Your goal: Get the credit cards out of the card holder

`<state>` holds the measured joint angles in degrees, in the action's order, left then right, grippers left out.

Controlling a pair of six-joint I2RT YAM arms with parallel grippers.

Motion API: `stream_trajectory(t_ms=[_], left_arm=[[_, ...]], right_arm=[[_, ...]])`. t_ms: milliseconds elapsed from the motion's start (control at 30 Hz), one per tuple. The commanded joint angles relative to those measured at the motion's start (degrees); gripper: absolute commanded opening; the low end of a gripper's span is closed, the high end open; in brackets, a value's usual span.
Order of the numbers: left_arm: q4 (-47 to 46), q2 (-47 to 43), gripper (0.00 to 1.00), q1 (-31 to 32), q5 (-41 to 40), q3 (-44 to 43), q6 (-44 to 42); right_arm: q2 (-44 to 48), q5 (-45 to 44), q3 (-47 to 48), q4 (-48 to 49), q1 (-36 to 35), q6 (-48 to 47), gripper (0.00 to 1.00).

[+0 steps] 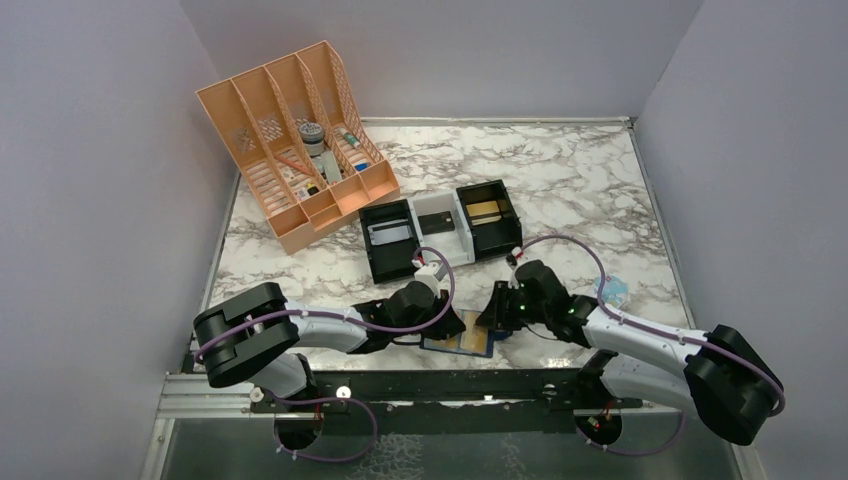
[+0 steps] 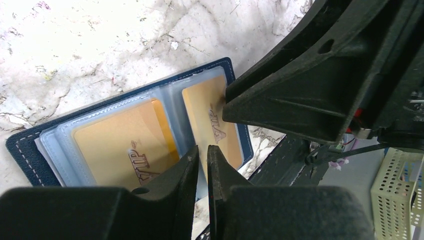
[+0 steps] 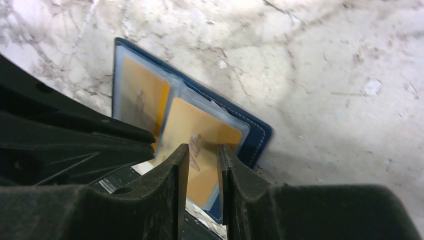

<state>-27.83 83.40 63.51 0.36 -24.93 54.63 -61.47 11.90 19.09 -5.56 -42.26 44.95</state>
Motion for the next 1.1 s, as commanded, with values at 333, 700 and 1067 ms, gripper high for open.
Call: stream_trajectory(t_ms=[333,700,1067], left_arm=[[-1.5,1.0,0.23,0.6,-1.8,0.4,2.1],[-2.1,1.6,0.19,0.6,-0.6,0.6,3.2],[-4.3,-0.7,0.00,0.6,-0.1,1.8,4.3]], right_arm=[[-2.7,-5.7,-2.7,-1.3,0.0,3.5,0.28],[-3.7,-6.8,-3.1,-1.4,0.0,3.0,0.27],[-4.2,-7.4,-2.9,-1.6,0.0,3.0,0.27]])
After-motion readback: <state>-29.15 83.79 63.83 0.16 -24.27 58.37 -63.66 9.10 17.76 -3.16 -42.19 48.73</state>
